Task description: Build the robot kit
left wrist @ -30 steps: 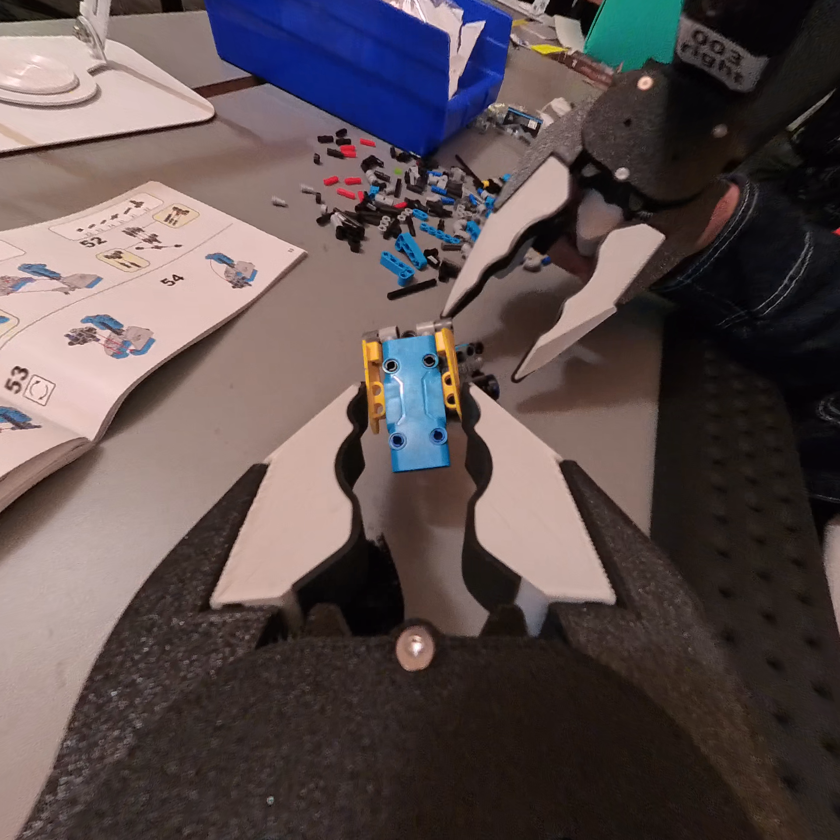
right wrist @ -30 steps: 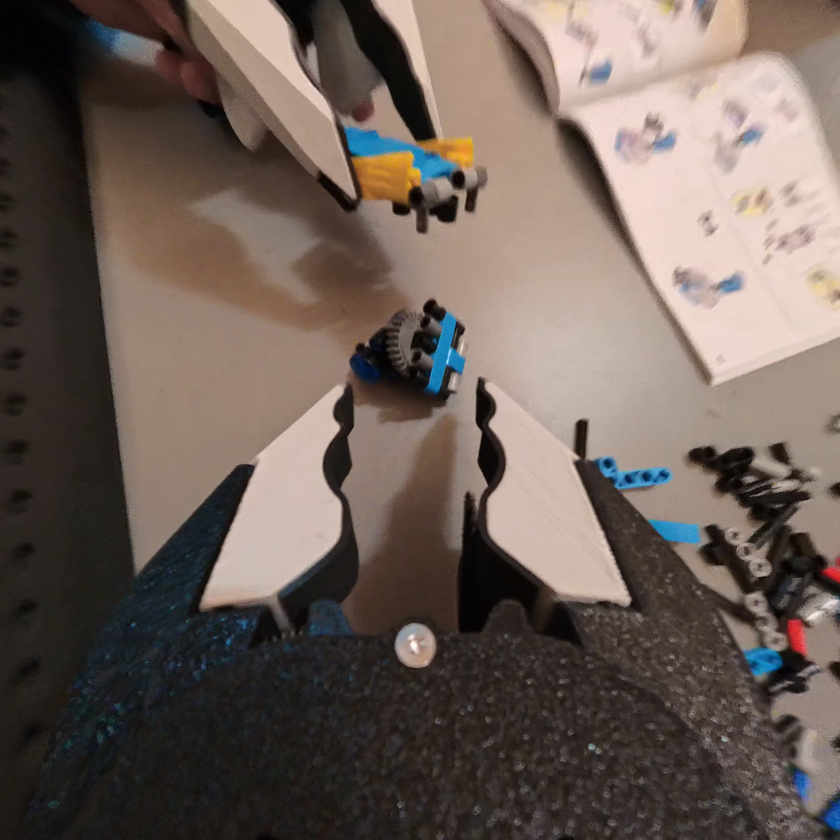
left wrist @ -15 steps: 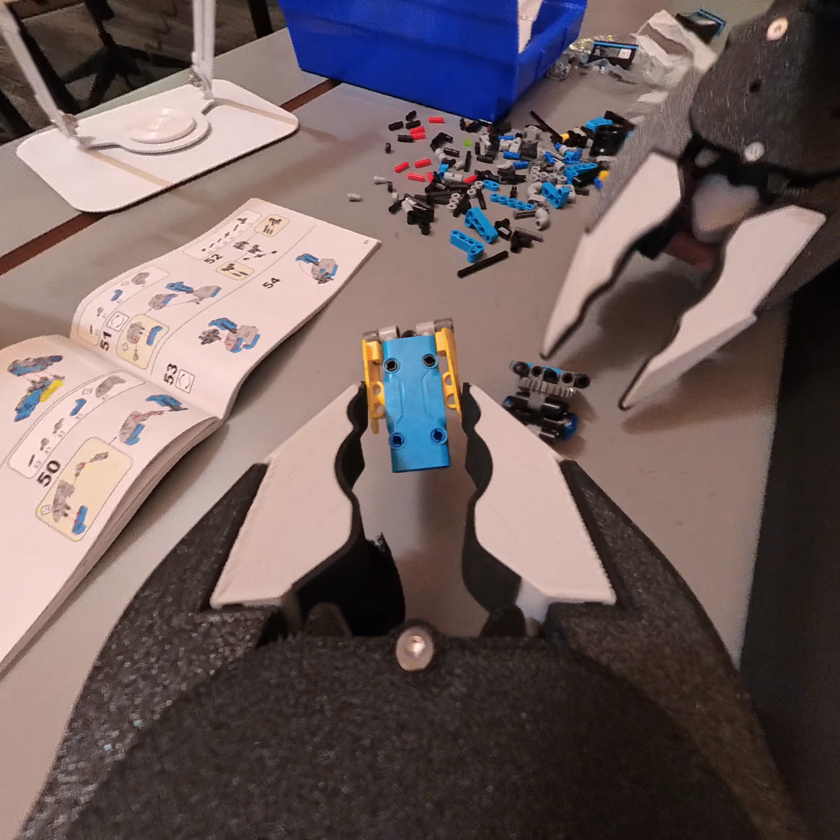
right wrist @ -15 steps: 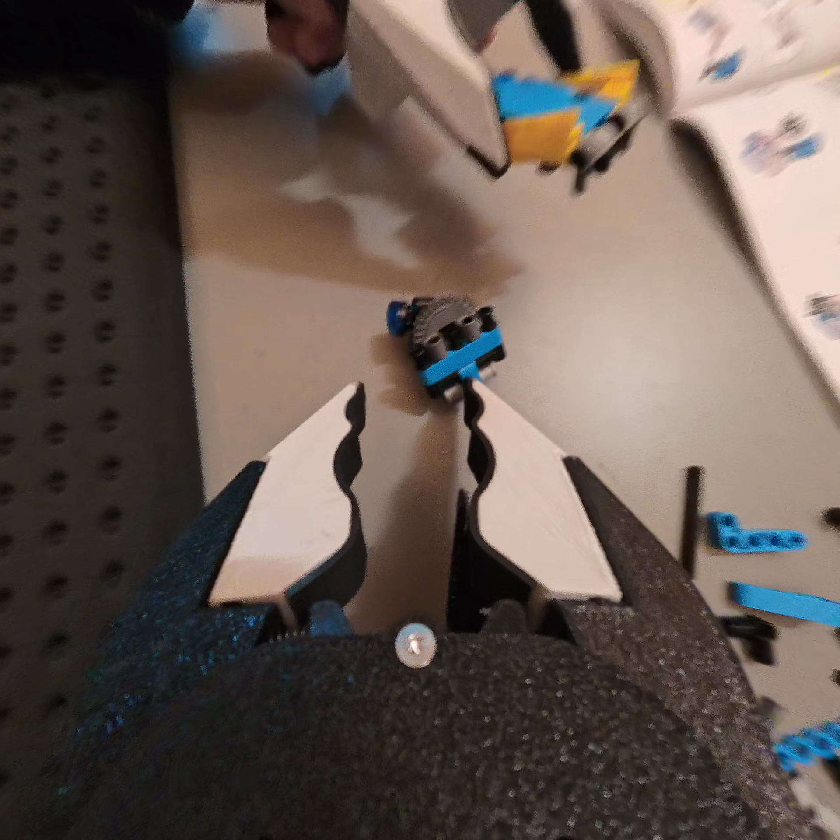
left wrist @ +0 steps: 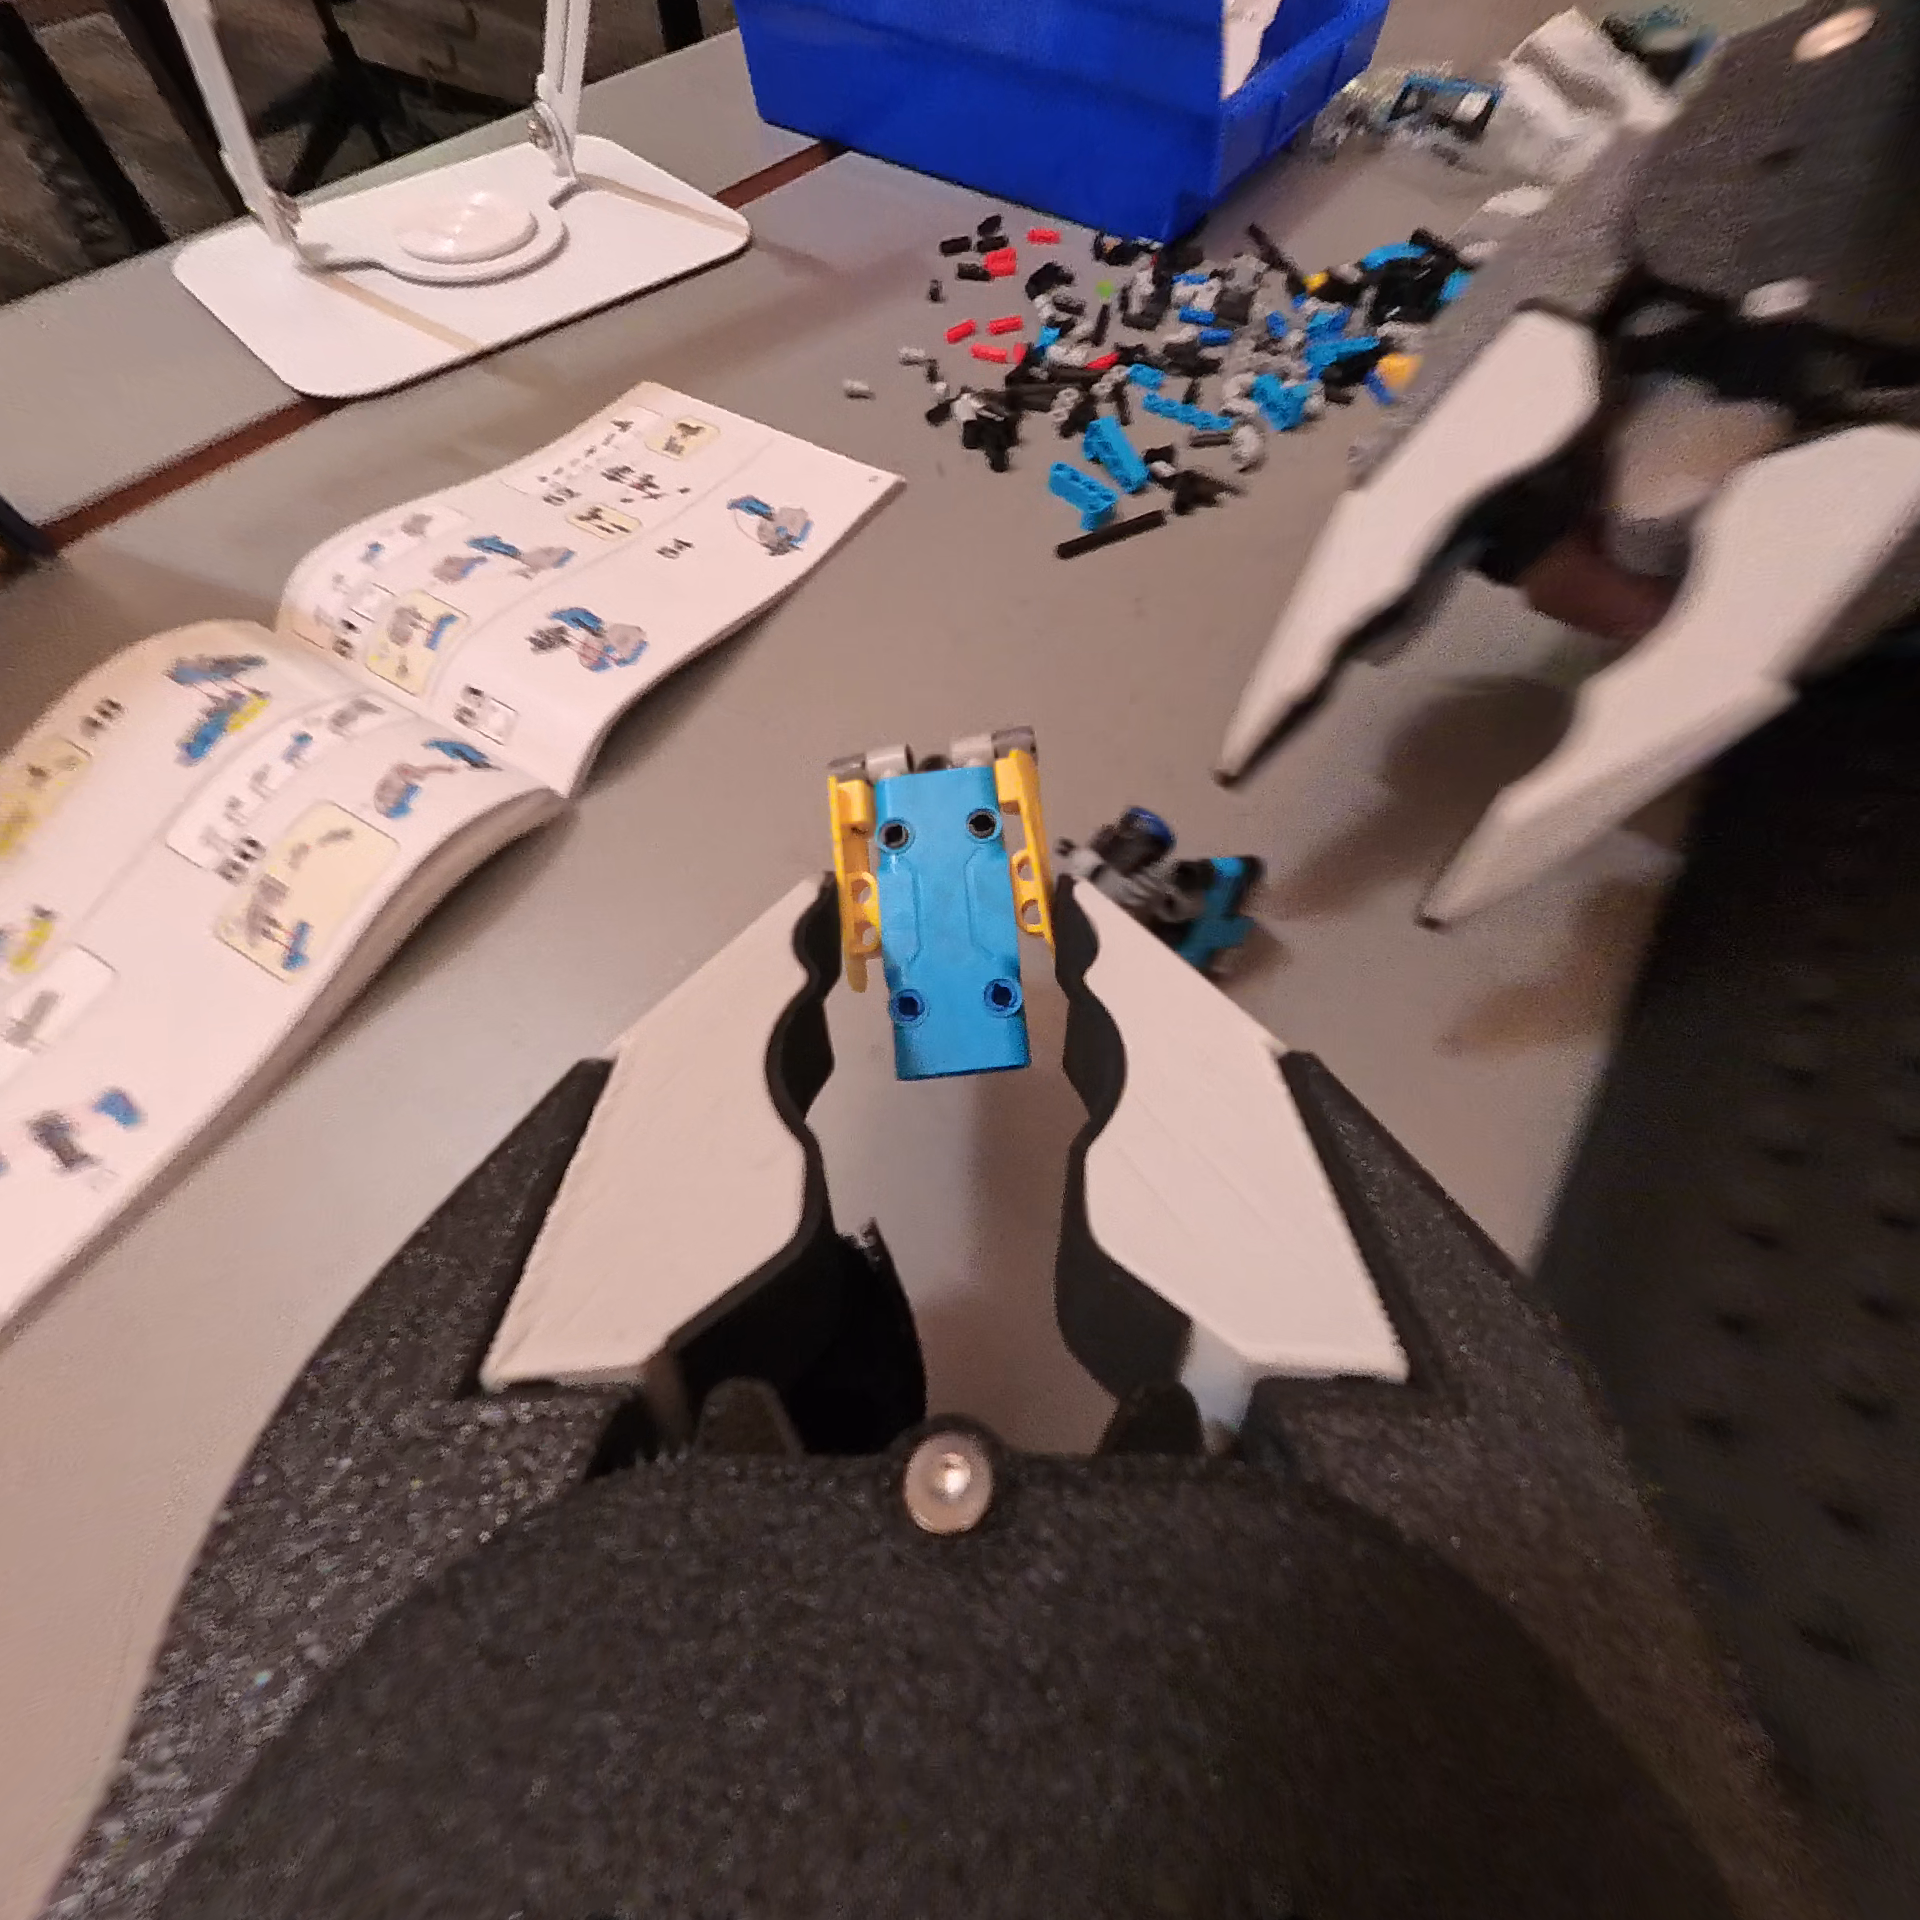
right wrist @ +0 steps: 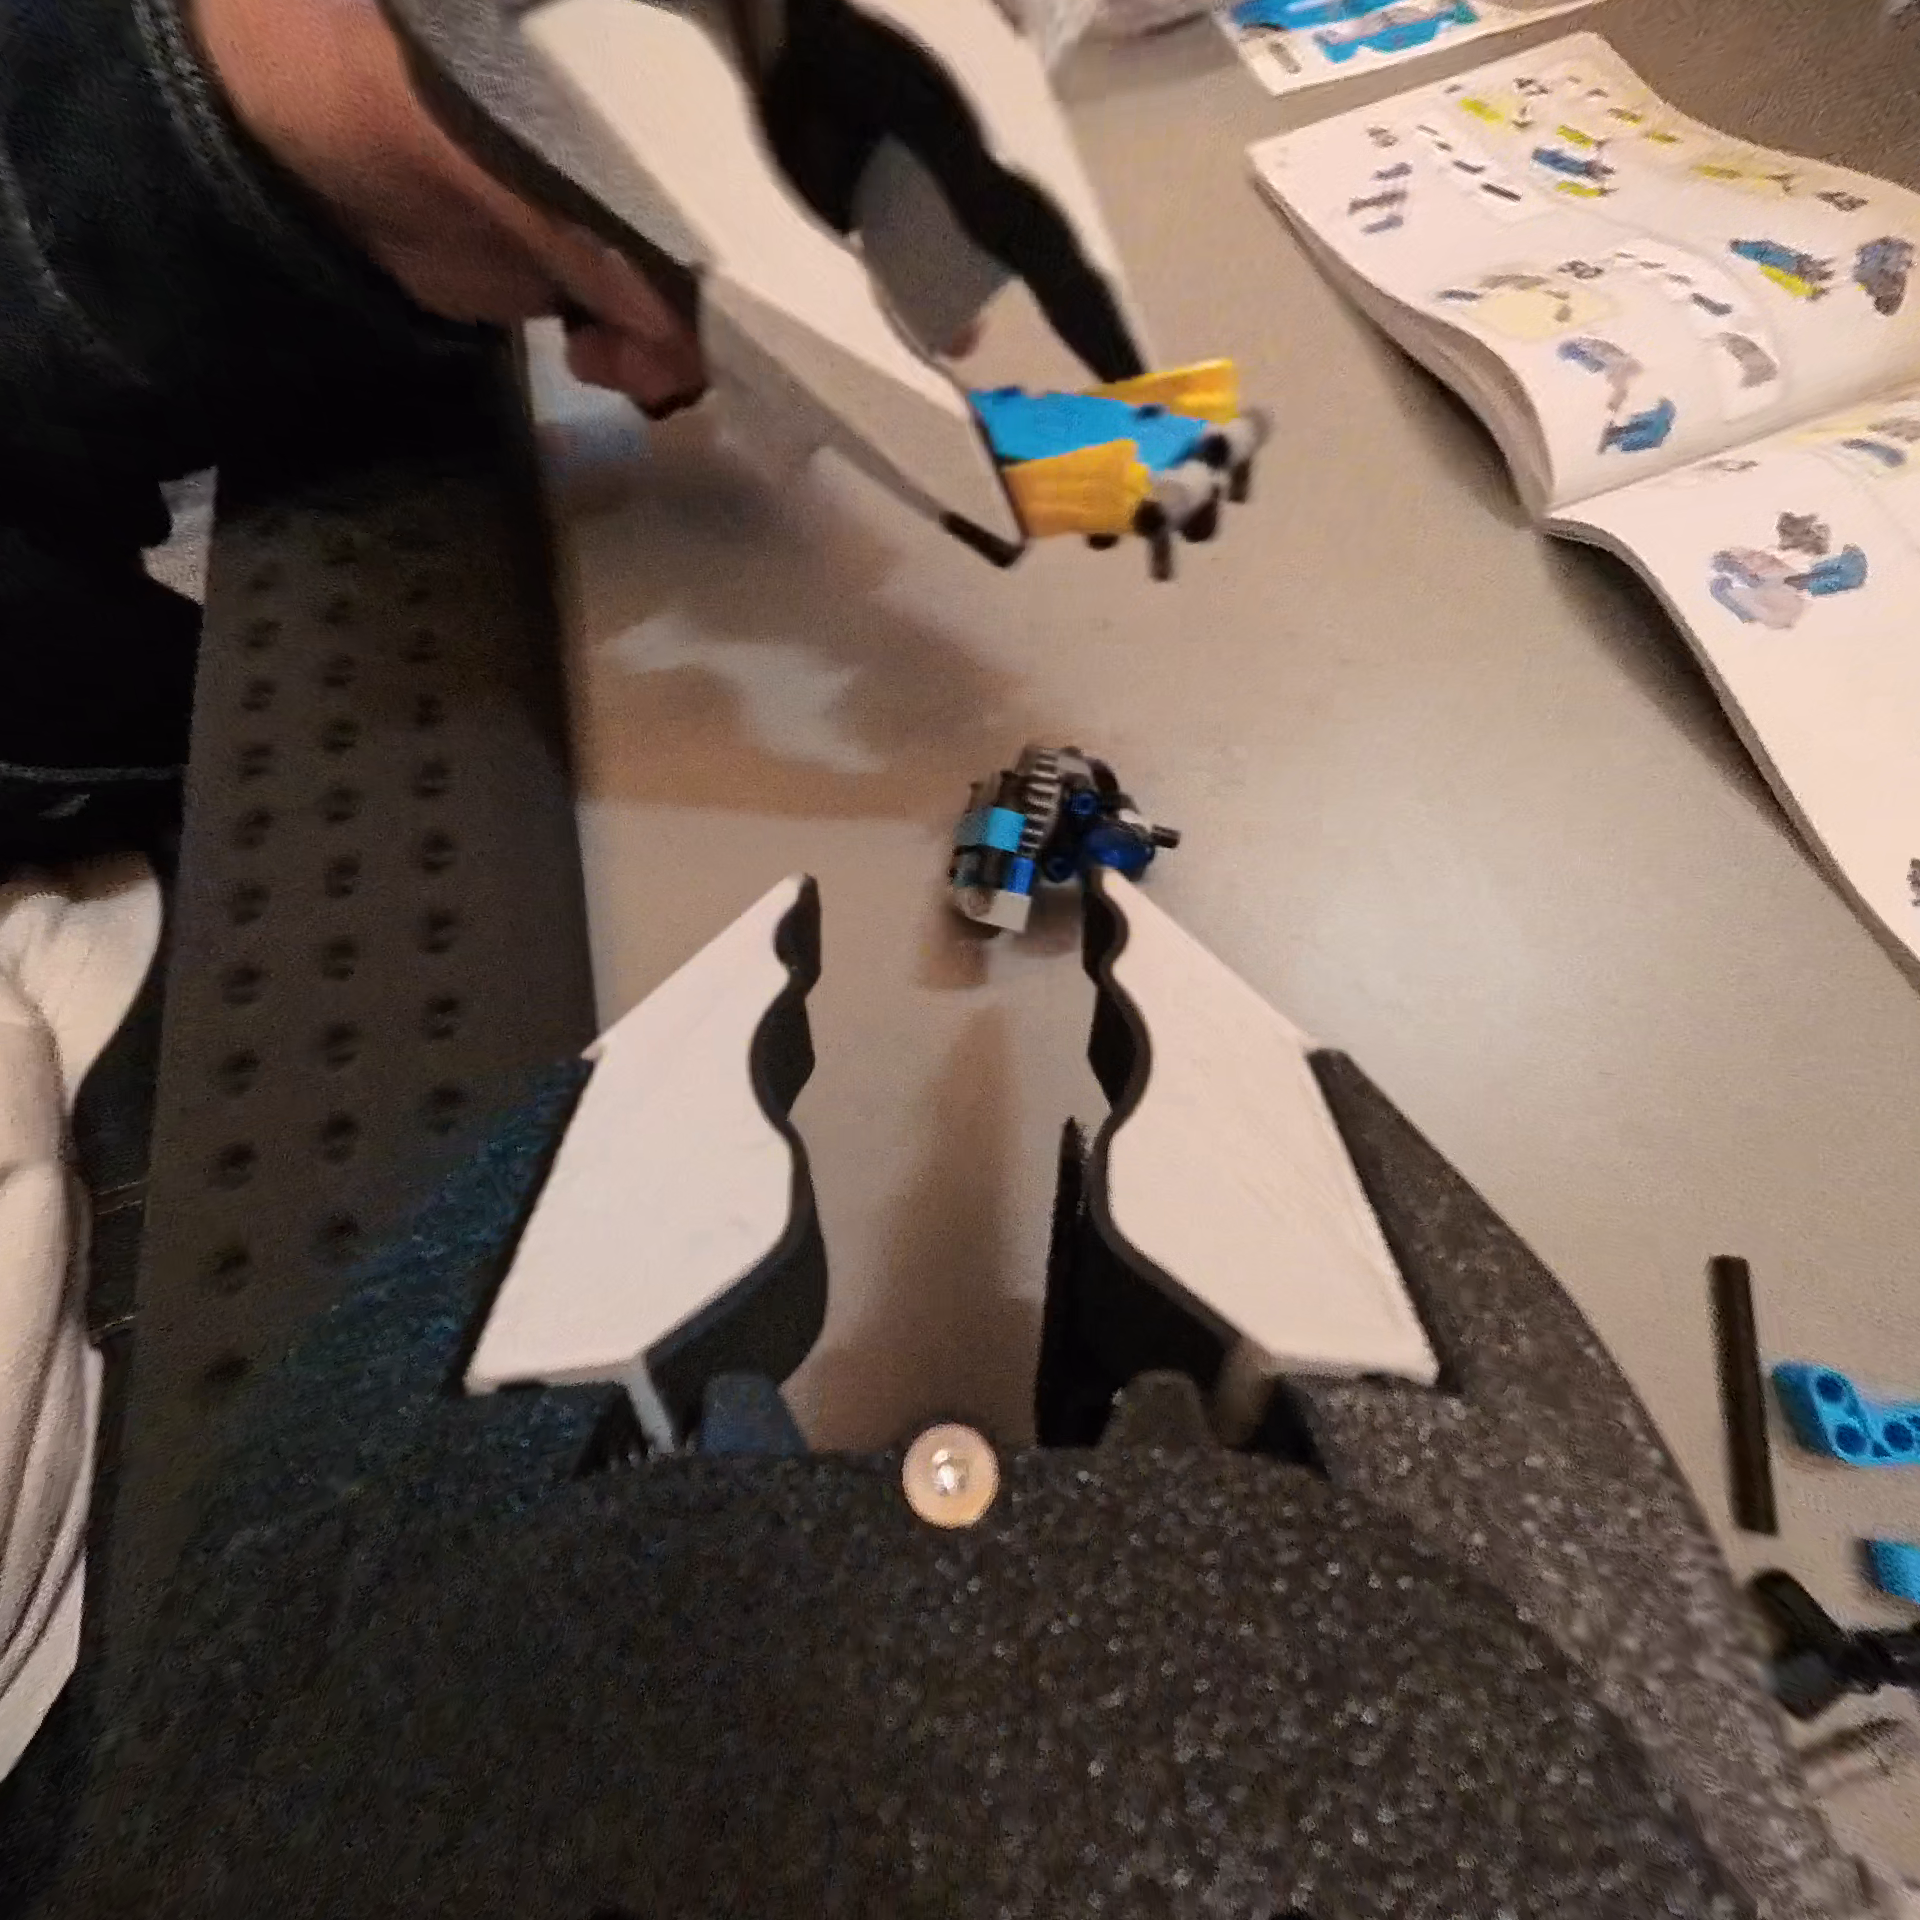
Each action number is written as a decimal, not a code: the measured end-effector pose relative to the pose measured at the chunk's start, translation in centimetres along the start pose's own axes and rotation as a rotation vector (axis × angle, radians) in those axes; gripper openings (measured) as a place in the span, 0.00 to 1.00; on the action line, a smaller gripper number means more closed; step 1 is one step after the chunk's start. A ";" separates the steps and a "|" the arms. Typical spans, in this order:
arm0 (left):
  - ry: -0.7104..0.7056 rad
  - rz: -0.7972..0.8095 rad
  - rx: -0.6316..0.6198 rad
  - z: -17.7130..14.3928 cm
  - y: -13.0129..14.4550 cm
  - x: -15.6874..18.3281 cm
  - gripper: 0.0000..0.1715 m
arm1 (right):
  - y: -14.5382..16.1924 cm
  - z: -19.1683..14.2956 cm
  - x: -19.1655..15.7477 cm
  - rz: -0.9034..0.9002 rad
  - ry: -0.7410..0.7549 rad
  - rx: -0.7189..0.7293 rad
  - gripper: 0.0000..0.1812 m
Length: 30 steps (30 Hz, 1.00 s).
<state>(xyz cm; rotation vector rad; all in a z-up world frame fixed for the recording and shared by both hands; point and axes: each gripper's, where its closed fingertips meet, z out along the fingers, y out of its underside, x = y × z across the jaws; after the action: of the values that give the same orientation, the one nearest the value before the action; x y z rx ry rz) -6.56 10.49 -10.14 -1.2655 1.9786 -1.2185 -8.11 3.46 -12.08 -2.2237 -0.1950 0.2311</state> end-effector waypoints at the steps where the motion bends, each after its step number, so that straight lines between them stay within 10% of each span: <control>1: 0.020 -0.049 -0.002 -0.4 0.2 0.6 0.24 | 0.3 0.2 0.0 0.011 -0.006 -0.016 0.28; 6: 0.108 -0.323 -0.031 -1.6 1.7 1.2 0.24 | 0.6 2.5 0.6 -0.047 0.137 -0.077 0.07; 13: 0.359 -0.812 0.075 -2.1 1.3 -0.4 0.24 | -1.4 4.4 0.9 0.058 0.155 -0.039 0.05; 20: 0.359 -0.838 0.037 -1.7 2.4 -0.7 0.24 | -1.9 3.4 1.6 -0.125 0.261 -0.090 0.04; 30: 0.262 -0.648 -0.067 0.2 3.2 0.6 0.24 | -1.0 3.5 3.0 0.069 0.276 -0.058 0.04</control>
<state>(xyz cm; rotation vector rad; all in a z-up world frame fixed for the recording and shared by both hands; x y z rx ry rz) -8.09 10.38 -12.99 -1.9604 1.8443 -1.6953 -6.05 7.37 -13.70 -2.2938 0.0254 -0.0461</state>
